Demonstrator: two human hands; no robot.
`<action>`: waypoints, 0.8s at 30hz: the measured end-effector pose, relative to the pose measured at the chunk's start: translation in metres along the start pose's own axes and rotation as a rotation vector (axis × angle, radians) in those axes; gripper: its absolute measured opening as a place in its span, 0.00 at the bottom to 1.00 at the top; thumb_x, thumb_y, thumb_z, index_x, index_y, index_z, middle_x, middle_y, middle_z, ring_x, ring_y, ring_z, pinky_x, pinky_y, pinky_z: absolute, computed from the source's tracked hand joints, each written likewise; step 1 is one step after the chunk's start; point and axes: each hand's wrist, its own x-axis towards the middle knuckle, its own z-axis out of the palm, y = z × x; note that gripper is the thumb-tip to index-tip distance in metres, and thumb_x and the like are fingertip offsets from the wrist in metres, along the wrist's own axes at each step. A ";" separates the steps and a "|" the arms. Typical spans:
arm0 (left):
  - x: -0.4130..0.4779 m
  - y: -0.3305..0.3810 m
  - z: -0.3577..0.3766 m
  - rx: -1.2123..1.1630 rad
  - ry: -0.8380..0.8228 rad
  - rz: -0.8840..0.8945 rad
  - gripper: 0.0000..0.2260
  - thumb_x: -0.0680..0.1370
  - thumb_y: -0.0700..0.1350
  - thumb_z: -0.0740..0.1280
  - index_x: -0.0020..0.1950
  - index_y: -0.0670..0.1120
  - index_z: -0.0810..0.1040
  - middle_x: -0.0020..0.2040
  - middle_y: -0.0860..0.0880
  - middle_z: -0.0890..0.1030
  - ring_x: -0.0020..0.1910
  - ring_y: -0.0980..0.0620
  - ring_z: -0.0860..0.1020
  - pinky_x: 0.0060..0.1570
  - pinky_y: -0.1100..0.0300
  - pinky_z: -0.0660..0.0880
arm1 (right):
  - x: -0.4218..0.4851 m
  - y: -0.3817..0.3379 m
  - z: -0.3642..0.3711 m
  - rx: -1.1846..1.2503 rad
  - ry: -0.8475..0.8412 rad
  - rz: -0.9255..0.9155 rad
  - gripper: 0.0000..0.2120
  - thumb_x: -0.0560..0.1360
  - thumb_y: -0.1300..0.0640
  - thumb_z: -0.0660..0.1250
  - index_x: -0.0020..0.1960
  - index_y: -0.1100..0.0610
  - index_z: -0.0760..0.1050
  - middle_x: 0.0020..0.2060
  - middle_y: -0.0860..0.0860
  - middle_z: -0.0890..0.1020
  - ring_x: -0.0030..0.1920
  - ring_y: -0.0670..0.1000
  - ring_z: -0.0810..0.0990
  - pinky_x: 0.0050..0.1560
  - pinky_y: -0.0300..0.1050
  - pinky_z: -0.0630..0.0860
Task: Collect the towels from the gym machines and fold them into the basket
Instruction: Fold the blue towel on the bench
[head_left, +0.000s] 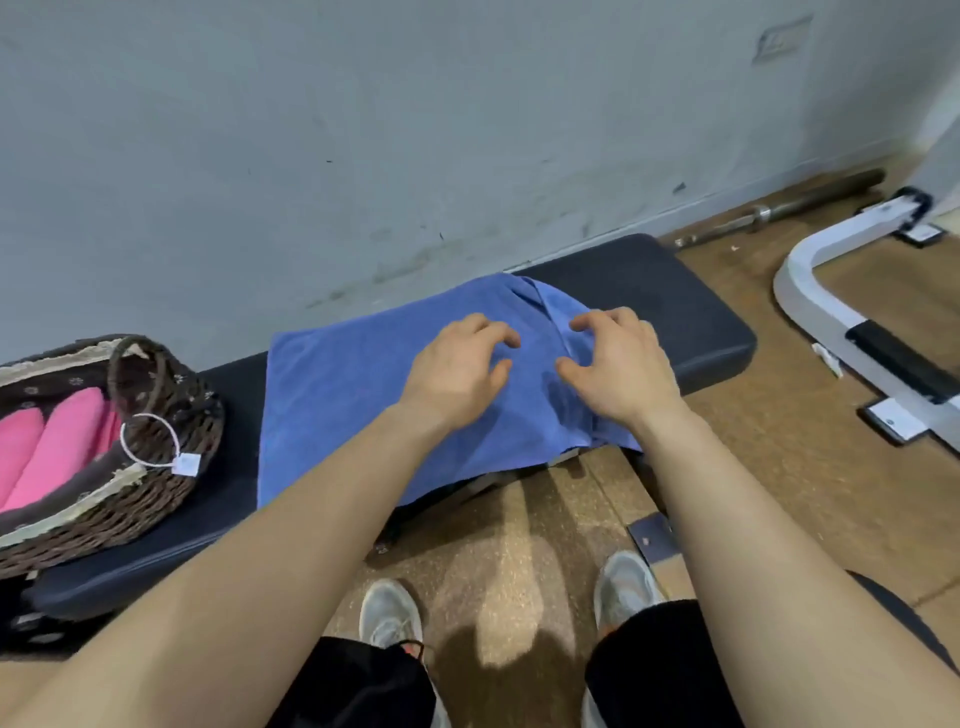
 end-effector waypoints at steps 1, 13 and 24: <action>0.012 0.009 0.007 -0.007 -0.042 0.046 0.12 0.78 0.49 0.65 0.61 0.57 0.76 0.59 0.54 0.74 0.61 0.50 0.73 0.55 0.47 0.75 | 0.004 0.007 -0.002 0.040 -0.015 0.036 0.22 0.75 0.47 0.68 0.68 0.51 0.72 0.67 0.54 0.70 0.67 0.59 0.69 0.62 0.56 0.72; 0.073 0.048 0.029 -0.219 -0.147 0.227 0.04 0.76 0.53 0.69 0.43 0.58 0.82 0.42 0.57 0.80 0.44 0.56 0.76 0.46 0.48 0.76 | 0.029 0.048 -0.024 0.385 -0.048 0.195 0.14 0.77 0.56 0.59 0.58 0.48 0.79 0.56 0.45 0.82 0.56 0.49 0.78 0.51 0.44 0.71; 0.131 0.083 0.008 -0.721 0.086 -0.111 0.11 0.81 0.51 0.64 0.40 0.48 0.76 0.32 0.50 0.79 0.25 0.48 0.81 0.30 0.58 0.74 | 0.014 0.059 -0.030 0.304 -0.098 0.170 0.12 0.68 0.42 0.72 0.47 0.47 0.78 0.41 0.42 0.83 0.44 0.47 0.82 0.44 0.51 0.80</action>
